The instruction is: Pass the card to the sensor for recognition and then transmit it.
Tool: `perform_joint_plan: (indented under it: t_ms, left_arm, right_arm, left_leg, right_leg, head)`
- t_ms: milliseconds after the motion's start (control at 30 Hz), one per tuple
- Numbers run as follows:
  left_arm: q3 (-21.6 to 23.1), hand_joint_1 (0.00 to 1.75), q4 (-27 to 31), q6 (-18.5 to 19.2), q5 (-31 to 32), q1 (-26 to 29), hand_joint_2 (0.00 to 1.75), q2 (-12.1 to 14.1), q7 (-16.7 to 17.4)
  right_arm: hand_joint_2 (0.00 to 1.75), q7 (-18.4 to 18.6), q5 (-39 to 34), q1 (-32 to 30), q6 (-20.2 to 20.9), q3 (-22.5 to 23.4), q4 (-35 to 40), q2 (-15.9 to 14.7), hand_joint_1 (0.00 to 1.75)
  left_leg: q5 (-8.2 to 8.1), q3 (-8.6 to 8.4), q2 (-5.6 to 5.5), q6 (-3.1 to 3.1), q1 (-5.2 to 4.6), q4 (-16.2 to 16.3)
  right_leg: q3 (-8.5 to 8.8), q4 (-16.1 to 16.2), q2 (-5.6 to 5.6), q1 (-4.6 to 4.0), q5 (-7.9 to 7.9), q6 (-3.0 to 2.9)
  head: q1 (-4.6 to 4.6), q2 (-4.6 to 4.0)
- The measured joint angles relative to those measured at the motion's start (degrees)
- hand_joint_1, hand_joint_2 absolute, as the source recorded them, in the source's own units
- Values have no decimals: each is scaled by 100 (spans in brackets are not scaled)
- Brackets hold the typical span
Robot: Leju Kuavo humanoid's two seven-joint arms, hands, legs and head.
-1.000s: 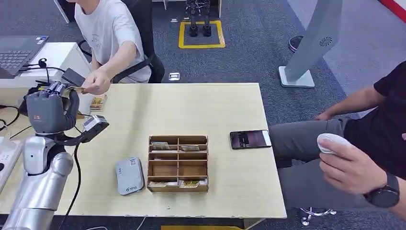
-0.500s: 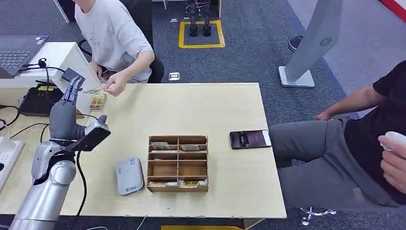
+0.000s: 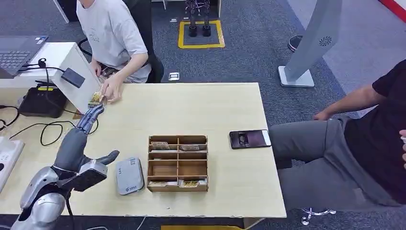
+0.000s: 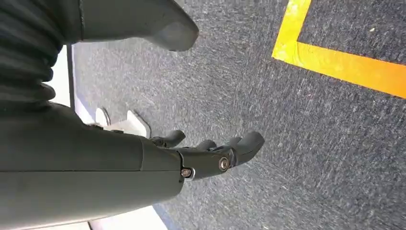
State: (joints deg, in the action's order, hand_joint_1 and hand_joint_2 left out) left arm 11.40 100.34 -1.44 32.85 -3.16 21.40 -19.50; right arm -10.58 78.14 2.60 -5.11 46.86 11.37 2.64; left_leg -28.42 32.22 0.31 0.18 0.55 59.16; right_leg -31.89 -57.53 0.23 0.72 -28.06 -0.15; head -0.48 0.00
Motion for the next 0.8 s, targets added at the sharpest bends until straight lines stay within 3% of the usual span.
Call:
perform_joint_plan:
  t_ms: [133, 200, 667, 800]
  left_arm:
    - [307, 0, 419, 39, 193, 321, 175, 2, -26]
    - [571, 0, 563, -105, 646, 391, 175, 40, -33]
    - [1544, 0, 687, -264, 1139, 456, 175, 359, -201]
    - [1930, 0, 615, -676, 1793, 369, 175, 380, -7]
  right_arm:
    - [175, 35, -22, -17, -53, 81, 2, 0, 0]
    - [175, 33, -18, -15, -70, 92, 7, 0, 0]
    - [175, 39, 46, -9, -68, 177, 39, -13, 0]
    - [175, 50, 83, 4, -66, 221, 48, -17, 0]
  left_leg:
    - [0, 3, -4, 0, -1, 0]
    - [-1, 4, -5, 1, -1, 0]
    - [0, 3, -6, 0, 0, 0]
    - [0, 4, -6, 0, -1, 0]
  right_leg:
    - [-1, 1, -4, 1, -1, 1]
    - [-1, 1, -4, 1, -1, 2]
    - [-1, 1, -4, 0, 0, 1]
    - [-1, 2, -5, 1, -1, 1]
  head:
    - [-2, 0]
    - [0, 0]
    - [-2, 0]
    - [0, 2]
